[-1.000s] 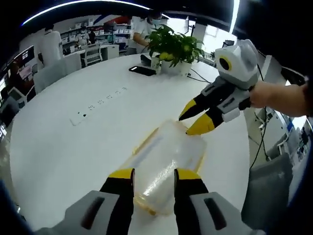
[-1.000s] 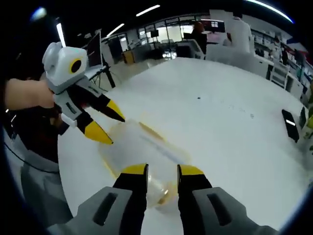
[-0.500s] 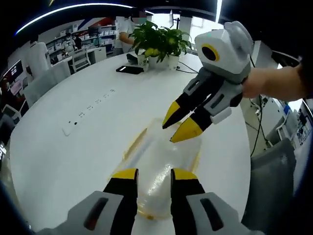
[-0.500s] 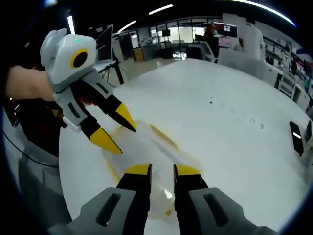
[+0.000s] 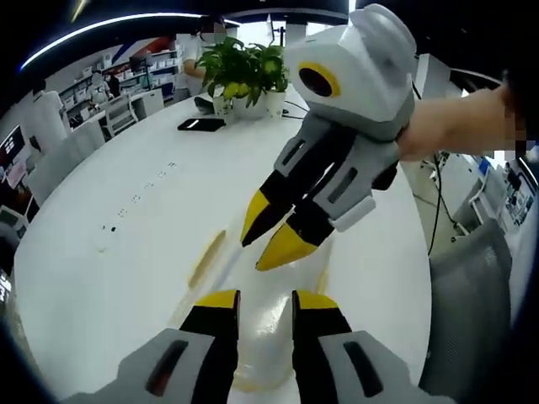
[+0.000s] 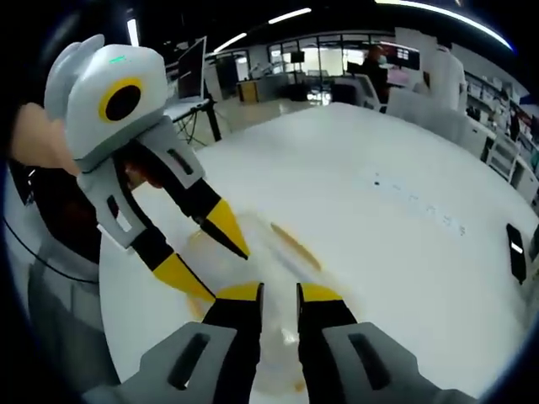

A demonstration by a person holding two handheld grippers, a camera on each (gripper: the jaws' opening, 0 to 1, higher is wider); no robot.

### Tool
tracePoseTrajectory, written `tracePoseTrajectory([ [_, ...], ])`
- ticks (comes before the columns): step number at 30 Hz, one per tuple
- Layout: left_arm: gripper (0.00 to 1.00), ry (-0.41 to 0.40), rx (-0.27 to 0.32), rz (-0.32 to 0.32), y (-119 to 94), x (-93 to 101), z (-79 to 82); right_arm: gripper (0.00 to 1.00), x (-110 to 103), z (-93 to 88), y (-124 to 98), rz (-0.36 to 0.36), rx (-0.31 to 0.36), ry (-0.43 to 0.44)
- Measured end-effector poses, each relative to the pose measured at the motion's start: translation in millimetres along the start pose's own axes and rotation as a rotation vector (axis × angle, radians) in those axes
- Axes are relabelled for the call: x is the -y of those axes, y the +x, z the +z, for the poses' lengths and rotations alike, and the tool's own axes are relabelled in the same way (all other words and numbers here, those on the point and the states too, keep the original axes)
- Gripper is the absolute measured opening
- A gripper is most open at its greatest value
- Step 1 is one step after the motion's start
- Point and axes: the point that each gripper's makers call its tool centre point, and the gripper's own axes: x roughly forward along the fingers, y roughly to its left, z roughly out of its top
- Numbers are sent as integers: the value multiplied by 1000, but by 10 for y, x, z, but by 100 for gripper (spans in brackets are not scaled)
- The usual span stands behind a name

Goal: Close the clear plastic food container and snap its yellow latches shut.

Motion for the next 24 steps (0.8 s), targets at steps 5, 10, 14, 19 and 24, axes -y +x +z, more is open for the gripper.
tracePoseTrajectory([
  [5,16,0,0,0,4,4,-3,11,-30,31,46,8,0,-21],
  [10,16,1,-1,-3,20,18,-10,11,-35,51,75,10,5,-22],
  [14,16,23,-10,-9,36,58,-25,11,-27,64,84,7,6,-27],
  [19,21,90,3,-20,52,107,-2,12,-20,101,103,5,14,-29],
  [24,23,143,12,-18,56,182,-13,14,-9,173,113,1,32,-30],
])
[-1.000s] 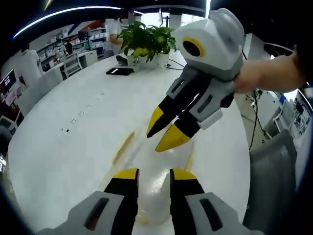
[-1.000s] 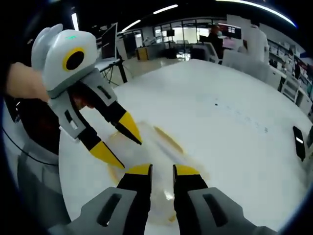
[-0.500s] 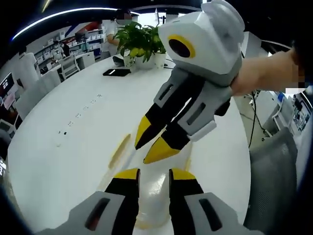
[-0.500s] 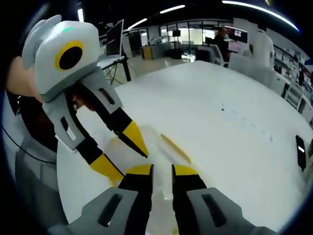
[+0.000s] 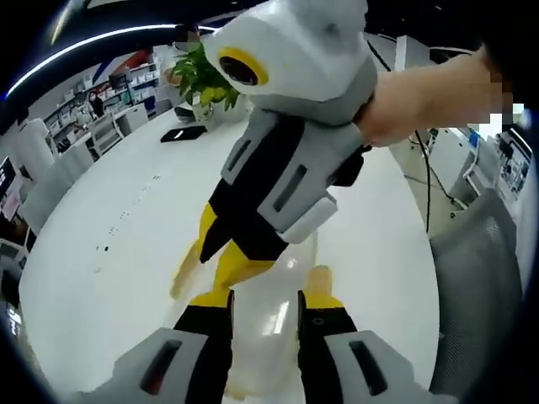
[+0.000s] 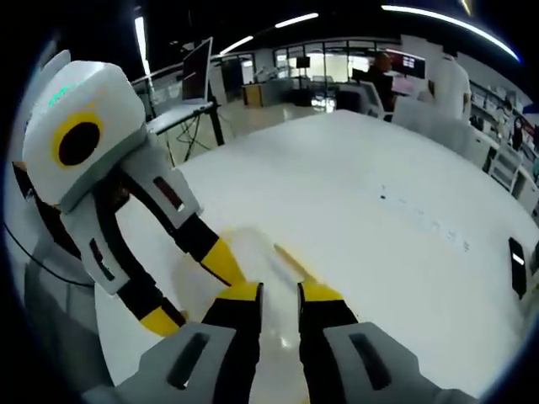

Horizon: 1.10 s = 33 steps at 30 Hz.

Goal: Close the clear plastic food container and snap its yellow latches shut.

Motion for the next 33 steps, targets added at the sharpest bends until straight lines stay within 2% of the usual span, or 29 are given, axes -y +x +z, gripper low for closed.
tracePoseTrajectory([
  [6,25,1,19,8,-6,-2,21,17,30,43,19,-4,1,-14],
  [10,25,32,22,17,-10,17,32,18,50,40,40,3,-11,-15],
  [13,30,86,-3,13,12,55,1,21,70,21,58,11,-30,-18],
  [15,32,161,-30,16,29,99,-41,23,60,-2,69,24,-44,-18],
  [20,33,203,-44,20,77,156,-86,24,44,-8,70,36,-52,-37],
  [29,33,200,-42,36,88,92,-78,25,84,19,107,50,-69,-70],
  [33,32,226,-45,42,90,97,-81,27,116,9,143,72,-92,-97],
])
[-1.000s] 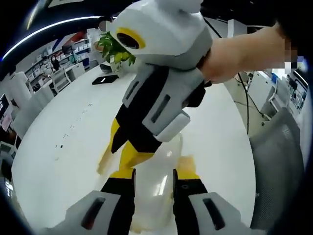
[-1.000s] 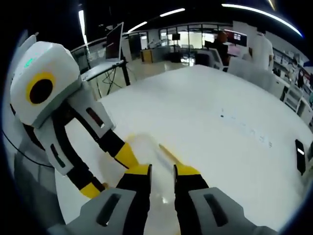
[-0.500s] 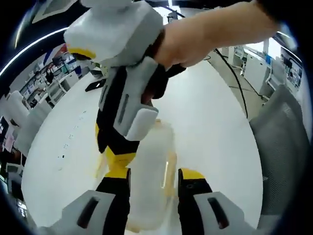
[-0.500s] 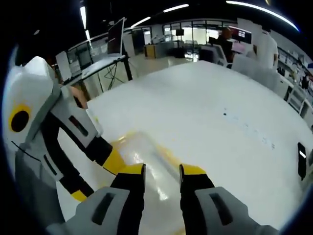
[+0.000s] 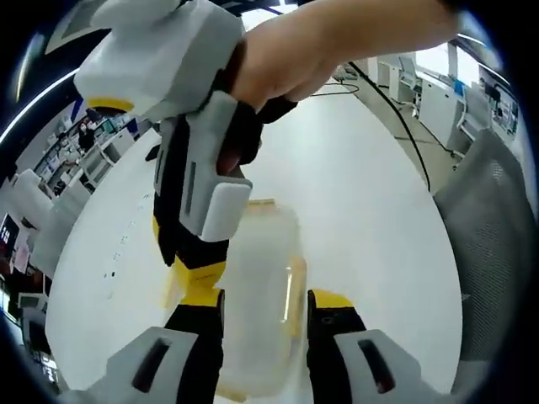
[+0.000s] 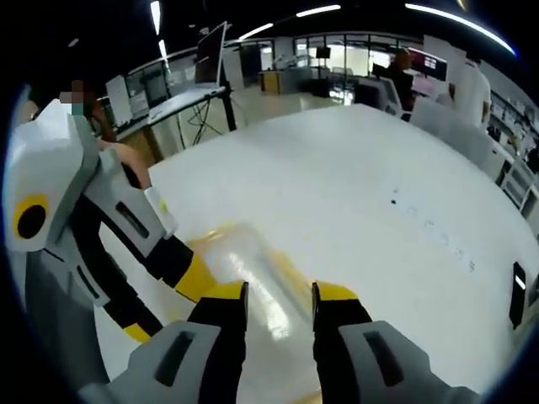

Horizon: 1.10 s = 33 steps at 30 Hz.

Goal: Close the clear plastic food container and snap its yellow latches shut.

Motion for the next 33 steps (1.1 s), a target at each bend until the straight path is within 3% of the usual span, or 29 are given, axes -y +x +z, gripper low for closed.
tracePoseTrajectory([
  [13,32,70,-14,26,8,12,-18,29,-10,-29,43,88,-52,-51],
  [28,33,113,-43,12,34,28,-29,28,-63,-61,112,295,-240,-187],
  [33,33,121,-51,4,36,24,-35,28,-124,-111,96,358,-323,-166],
])
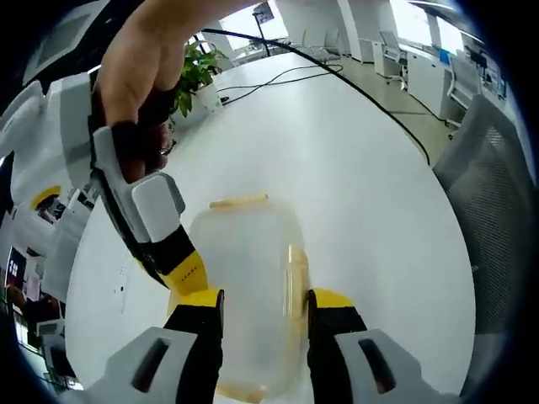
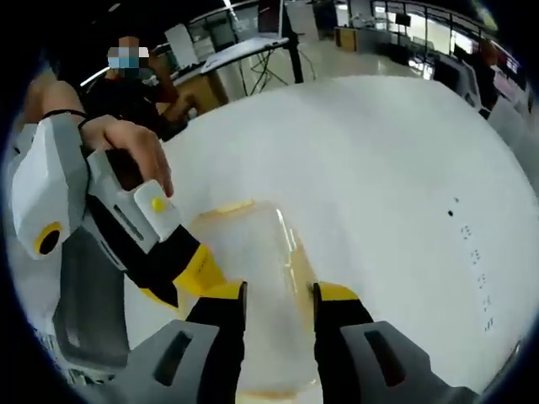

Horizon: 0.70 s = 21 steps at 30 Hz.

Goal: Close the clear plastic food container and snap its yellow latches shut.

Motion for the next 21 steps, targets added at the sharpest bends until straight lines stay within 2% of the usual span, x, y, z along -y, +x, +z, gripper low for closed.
tracePoseTrajectory([
  [5,33,15,-9,-8,-2,-4,-9,29,-60,-29,17,52,-48,24],
  [11,33,19,-21,-17,1,-16,-5,30,-33,-16,8,92,-82,37],
  [14,33,20,-23,-18,-1,-19,-5,30,-80,-31,2,115,-84,34],
  [21,33,22,-35,-34,-8,-18,-2,31,12,-23,6,178,-86,25],
])
